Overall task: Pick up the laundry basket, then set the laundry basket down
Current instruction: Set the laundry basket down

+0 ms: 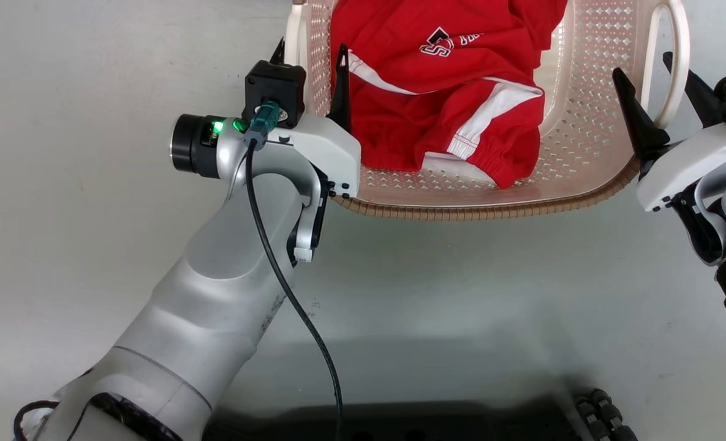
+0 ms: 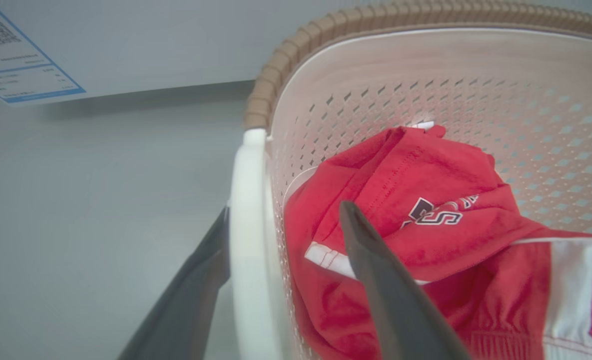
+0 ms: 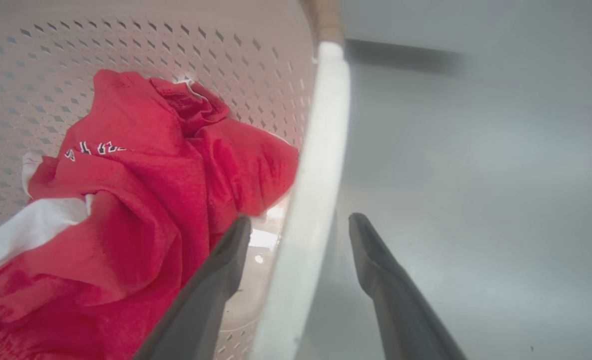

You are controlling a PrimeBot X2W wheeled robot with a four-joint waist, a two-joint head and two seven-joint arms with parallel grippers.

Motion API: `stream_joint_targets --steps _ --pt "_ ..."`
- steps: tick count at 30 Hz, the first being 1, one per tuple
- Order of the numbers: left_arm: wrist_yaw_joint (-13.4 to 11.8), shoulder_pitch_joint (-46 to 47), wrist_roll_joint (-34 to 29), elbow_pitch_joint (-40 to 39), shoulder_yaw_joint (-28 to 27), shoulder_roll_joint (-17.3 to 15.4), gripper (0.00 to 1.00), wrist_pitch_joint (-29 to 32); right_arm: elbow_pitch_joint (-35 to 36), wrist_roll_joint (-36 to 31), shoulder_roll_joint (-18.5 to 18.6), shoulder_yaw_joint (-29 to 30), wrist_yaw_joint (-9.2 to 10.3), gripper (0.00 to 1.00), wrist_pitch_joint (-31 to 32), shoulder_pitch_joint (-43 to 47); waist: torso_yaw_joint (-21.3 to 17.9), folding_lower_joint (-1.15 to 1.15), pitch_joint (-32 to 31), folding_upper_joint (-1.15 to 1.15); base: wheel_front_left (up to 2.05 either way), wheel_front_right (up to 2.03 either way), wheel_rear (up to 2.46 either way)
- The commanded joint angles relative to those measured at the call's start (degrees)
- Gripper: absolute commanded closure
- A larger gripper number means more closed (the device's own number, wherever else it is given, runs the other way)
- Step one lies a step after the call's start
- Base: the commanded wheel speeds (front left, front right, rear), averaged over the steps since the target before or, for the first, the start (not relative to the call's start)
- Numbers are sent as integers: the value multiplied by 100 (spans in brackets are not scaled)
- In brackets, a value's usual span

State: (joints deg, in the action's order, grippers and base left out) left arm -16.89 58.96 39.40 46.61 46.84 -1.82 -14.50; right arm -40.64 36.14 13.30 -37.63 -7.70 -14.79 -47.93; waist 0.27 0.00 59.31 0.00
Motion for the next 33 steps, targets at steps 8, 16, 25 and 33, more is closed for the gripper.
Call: stream_joint_targets --steps 8,16,25,33 --pt "-10 -295 92 -85 -40 -106 0 -50 98 -60 38 -10 21 0 -21 350 16 0 -405 0 0 0 0" --pt "51 -631 158 -178 -120 -106 0 -50 85 -101 22 81 21 0 -21 507 39 0 -1047 0 0 0 0" --pt "174 -1291 64 -424 -558 -106 0 -50 275 -324 92 481 21 0 -21 932 81 0 -2095 0 0 0 0" --pt "354 -1945 -283 -602 -1116 -106 0 -50 554 -721 59 1204 21 0 -21 1436 123 0 -3005 0 0 0 0"
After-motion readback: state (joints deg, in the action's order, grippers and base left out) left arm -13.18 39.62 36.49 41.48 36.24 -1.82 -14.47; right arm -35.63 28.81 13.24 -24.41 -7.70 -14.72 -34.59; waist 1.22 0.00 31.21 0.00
